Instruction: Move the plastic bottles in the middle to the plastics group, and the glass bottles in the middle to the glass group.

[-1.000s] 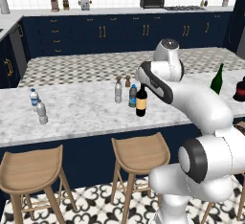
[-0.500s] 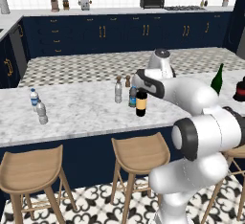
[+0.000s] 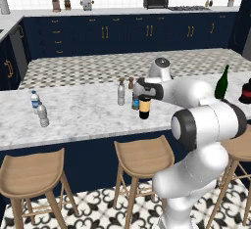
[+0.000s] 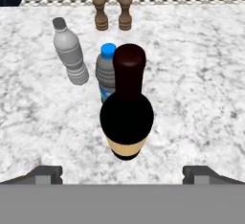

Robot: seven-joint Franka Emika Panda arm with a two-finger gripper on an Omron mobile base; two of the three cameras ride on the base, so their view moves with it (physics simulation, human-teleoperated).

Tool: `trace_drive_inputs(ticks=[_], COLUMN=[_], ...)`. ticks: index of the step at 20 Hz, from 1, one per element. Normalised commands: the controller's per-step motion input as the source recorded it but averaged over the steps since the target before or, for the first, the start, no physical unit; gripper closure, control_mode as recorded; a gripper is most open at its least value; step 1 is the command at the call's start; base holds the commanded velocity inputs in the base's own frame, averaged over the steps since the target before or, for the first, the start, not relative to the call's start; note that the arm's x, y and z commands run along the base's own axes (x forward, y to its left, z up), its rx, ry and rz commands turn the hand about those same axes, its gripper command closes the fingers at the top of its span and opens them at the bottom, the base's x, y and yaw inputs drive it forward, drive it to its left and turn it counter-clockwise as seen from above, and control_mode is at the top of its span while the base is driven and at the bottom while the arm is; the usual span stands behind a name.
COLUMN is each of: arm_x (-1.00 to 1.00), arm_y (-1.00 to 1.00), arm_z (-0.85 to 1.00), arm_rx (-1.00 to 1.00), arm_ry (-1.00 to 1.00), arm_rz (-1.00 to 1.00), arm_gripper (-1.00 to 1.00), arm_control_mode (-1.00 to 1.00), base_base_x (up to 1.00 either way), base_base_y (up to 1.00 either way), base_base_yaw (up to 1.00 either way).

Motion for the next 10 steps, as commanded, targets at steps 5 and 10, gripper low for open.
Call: trace_drive_inputs(ticks=[5,10], arm_x=[0.19,0.22], arm_y=[0.0,-0.01], arm_z=[0.0,0.0], arm_rx=[0.0,0.0], arm_ry=[0.01,0.01], arm_rz=[0.0,0.0], arm_gripper=[-1.0,-1.0], arm_control_mode=[-1.0,-1.0], base_base_x=[0.0,0.0], base_base_y=[0.0,0.0], base_base_yaw=[0.0,0.0])
